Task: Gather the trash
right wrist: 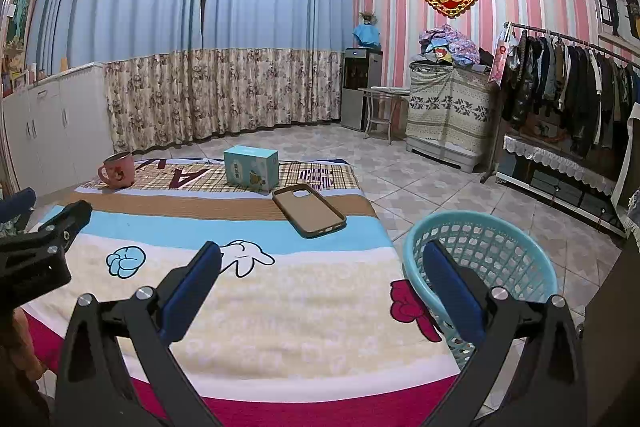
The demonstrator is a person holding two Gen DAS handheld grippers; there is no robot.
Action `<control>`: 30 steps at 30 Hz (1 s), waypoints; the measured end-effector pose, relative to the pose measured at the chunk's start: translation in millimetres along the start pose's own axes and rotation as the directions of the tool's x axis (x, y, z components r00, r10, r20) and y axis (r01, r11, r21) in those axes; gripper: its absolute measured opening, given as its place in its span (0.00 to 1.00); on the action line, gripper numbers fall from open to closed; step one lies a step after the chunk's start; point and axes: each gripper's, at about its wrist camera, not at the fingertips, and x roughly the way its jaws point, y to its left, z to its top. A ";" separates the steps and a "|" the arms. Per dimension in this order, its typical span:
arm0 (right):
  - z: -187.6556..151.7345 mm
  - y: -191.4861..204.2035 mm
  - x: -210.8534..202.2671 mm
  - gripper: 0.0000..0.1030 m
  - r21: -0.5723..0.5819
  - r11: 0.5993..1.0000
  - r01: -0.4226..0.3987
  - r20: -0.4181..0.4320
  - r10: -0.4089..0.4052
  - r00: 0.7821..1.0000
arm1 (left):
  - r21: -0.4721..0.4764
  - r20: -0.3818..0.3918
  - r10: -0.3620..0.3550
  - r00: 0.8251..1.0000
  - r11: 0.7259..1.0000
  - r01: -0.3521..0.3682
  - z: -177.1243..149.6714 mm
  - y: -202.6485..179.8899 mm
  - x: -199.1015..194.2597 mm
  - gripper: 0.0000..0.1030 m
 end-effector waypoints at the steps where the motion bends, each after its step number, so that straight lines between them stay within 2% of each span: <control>1: -0.3 0.3 -0.2 0.96 0.000 1.000 0.000 -0.001 0.000 1.000 | 0.000 0.000 0.000 1.000 1.000 0.000 0.0 -0.2 -0.1 0.95; 30: -1.4 0.3 0.2 0.96 -0.003 1.000 0.003 0.002 -0.003 1.000 | 0.006 0.001 0.001 1.000 1.000 -0.001 0.7 -1.0 -1.9 0.95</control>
